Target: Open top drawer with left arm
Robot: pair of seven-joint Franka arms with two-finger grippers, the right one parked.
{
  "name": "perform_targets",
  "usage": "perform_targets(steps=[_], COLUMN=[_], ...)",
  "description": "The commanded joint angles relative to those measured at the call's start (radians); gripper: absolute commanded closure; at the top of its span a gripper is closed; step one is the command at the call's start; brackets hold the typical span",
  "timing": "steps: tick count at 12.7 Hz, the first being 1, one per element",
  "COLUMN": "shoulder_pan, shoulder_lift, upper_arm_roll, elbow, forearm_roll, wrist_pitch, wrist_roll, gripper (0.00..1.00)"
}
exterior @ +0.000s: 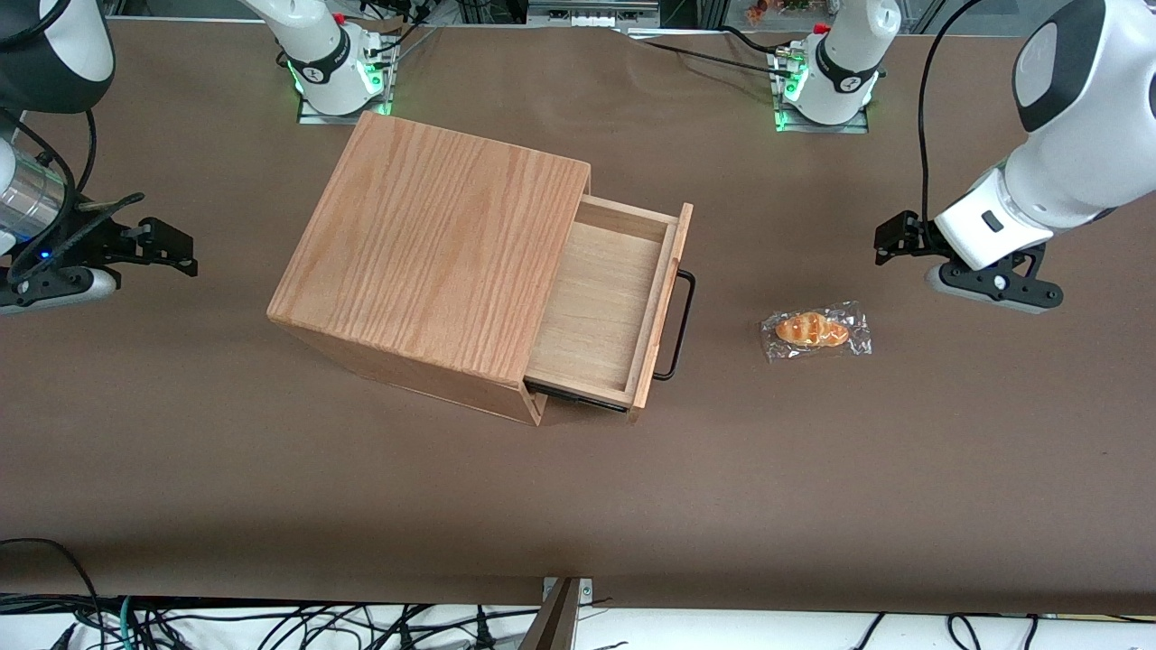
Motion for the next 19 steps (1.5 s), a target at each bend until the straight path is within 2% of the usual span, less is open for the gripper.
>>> perform_targets(steps=[1, 4, 6, 9, 12, 19], shoulder_pan=[0.015, 0.023, 0.021, 0.096, 0.096, 0.099], shoulder_lift=[-0.066, -0.064, -0.043, -0.041, -0.041, -0.029], upper_arm_roll=[-0.013, -0.051, -0.078, -0.142, -0.142, -0.134], elbow=[-0.033, 0.000, 0.039, 0.049, 0.056, 0.076], forearm_roll=[0.053, 0.057, 0.098, 0.098, 0.096, 0.087], wrist_pitch=[0.009, -0.040, -0.070, -0.078, -0.089, -0.089], wrist_roll=[-0.013, -0.016, -0.021, -0.027, -0.102, -0.093], gripper=[0.00, 0.00, 0.00, 0.00, 0.00, 0.00])
